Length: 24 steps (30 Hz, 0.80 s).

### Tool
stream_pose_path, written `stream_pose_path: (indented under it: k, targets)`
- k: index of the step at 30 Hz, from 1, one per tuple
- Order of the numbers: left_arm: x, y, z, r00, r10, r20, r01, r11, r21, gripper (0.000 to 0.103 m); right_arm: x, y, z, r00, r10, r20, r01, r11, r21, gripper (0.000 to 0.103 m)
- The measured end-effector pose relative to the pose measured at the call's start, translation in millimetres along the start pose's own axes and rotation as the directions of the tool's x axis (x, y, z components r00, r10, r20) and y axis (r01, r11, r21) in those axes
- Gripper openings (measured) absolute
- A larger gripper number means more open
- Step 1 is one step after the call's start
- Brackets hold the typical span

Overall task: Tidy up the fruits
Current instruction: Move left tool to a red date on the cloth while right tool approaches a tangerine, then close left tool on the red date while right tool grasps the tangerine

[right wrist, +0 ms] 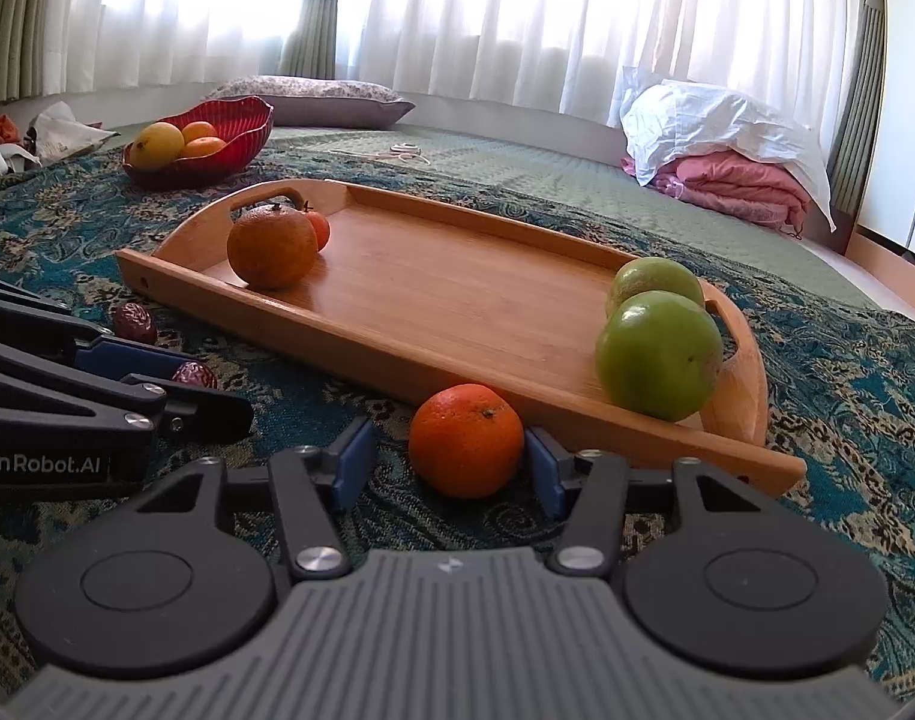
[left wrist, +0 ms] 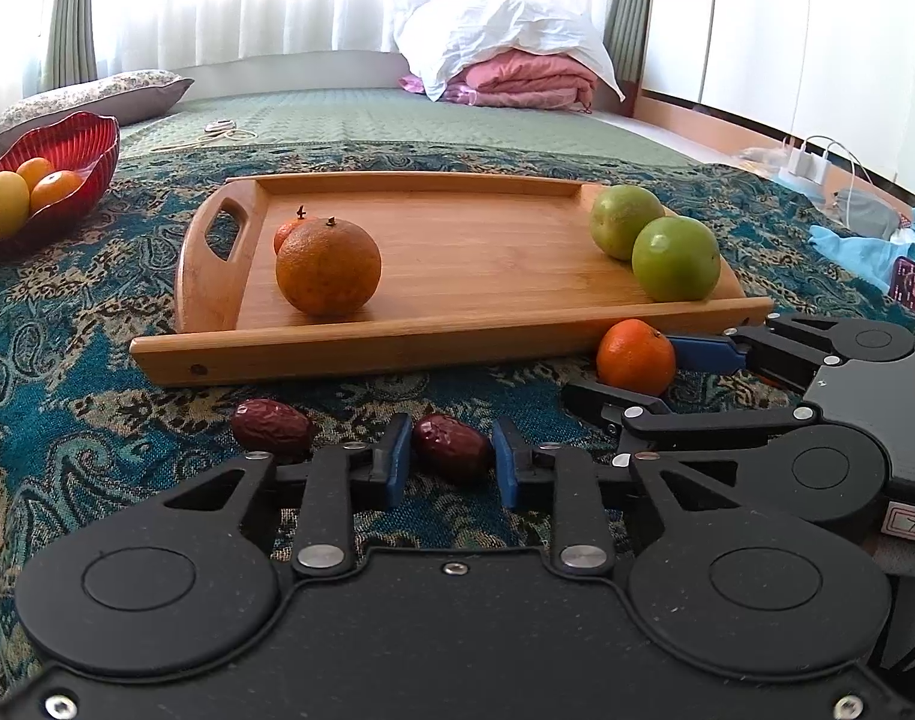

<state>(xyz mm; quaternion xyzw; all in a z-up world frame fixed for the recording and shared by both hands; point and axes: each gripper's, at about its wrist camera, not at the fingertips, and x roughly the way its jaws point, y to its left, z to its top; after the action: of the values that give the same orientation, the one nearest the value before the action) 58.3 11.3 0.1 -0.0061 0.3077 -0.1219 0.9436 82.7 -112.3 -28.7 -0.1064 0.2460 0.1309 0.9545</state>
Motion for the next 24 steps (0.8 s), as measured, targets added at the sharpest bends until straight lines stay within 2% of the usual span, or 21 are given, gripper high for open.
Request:
stream_pose_path:
  k: [8, 9, 24]
  targets:
    - [-2, -1, 0, 1.000, 0.006, 0.004, -0.006, 1.000, 0.001, 0.027, -1, -3, 0, 1.000, -0.009, 0.007, 0.009, 1.000, 0.019, 0.049]
    - [-3, -1, 1, 1.000, 0.009, 0.006, -0.009, 1.000, 0.002, 0.027, -2, -4, 0, 1.000, -0.014, 0.008, 0.014, 1.000, 0.026, 0.045]
    - [-17, -1, 12, 0.998, 0.037, 0.051, -0.037, 0.999, 0.006, 0.026, -22, -12, 9, 0.995, -0.048, 0.087, 0.042, 0.997, 0.066, 0.044]
